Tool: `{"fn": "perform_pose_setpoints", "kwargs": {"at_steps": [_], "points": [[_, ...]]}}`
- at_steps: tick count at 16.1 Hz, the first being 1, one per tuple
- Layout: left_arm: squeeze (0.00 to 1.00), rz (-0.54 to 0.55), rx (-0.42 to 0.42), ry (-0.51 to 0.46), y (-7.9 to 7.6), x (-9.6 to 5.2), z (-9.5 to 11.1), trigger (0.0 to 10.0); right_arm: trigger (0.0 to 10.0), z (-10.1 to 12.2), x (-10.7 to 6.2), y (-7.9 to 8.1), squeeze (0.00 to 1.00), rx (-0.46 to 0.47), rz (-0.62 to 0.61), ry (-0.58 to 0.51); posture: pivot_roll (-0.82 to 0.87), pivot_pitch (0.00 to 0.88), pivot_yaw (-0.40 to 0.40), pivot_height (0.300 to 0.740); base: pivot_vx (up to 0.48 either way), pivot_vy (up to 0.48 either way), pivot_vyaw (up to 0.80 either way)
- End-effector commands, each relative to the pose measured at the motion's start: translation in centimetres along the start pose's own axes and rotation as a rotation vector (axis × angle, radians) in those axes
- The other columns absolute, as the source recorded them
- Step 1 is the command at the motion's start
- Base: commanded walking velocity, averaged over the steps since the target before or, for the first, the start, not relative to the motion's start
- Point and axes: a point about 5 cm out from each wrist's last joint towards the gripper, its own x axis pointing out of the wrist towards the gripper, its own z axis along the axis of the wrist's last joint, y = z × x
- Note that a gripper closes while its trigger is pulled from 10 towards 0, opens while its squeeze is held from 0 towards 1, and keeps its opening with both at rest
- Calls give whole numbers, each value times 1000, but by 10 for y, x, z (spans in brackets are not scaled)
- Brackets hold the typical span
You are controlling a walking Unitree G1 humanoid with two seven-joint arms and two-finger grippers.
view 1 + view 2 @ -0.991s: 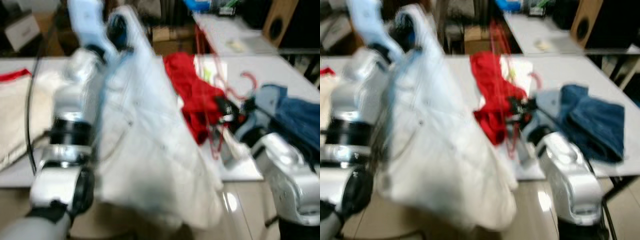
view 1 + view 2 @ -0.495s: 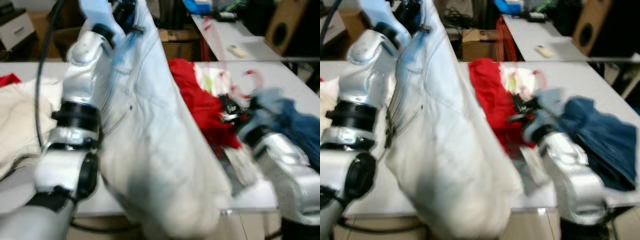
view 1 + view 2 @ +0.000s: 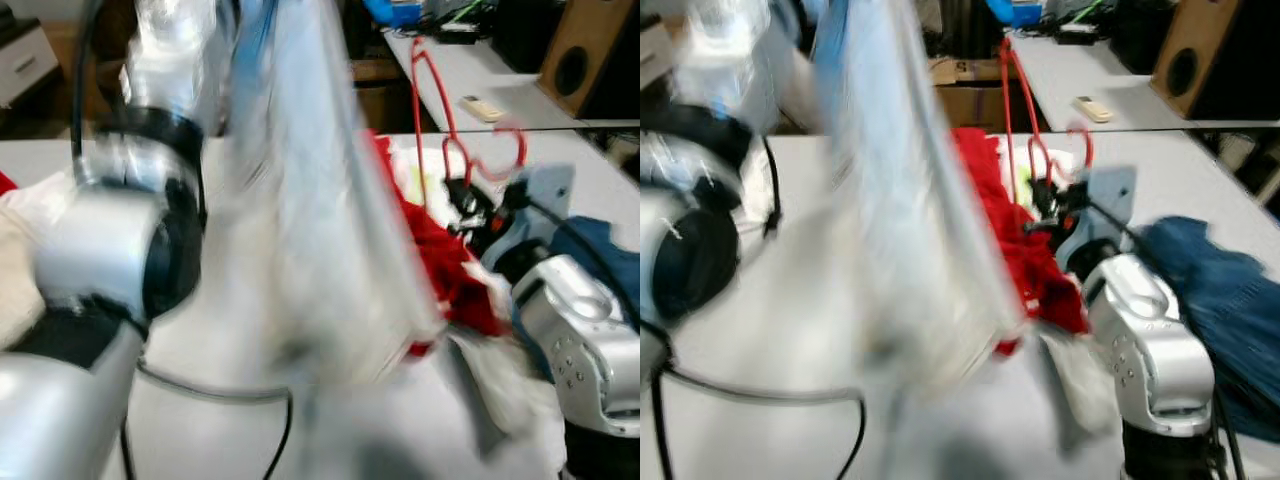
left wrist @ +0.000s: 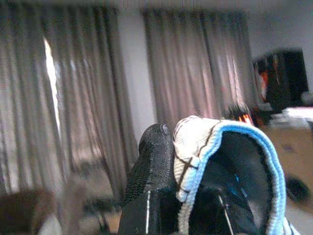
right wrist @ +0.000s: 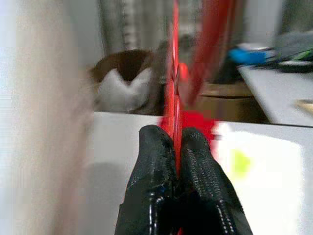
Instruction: Hang hanger
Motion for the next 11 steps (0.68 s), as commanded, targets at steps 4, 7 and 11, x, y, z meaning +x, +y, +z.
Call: {"fn": "perform_pose_setpoints", "kwargs": {"at_steps": [4, 7, 11], "points": [[0, -99, -15, -314, -2, 1, 51, 10000, 10000, 5, -6, -2, 0, -1, -22, -41, -38, 0, 81, 740, 0, 0, 0], [0, -310, -62, -163, -32, -51, -31, 10000, 10000, 2, -11, 2, 0, 16, -23, -45, -18, 0, 67, 740, 0, 0, 0], [0, -553, -75, 293, -74, -175, -134, 10000, 10000, 0, -9, 4, 0, 19, 3, -30, 10, 0, 38, 740, 0, 0, 0]]}}
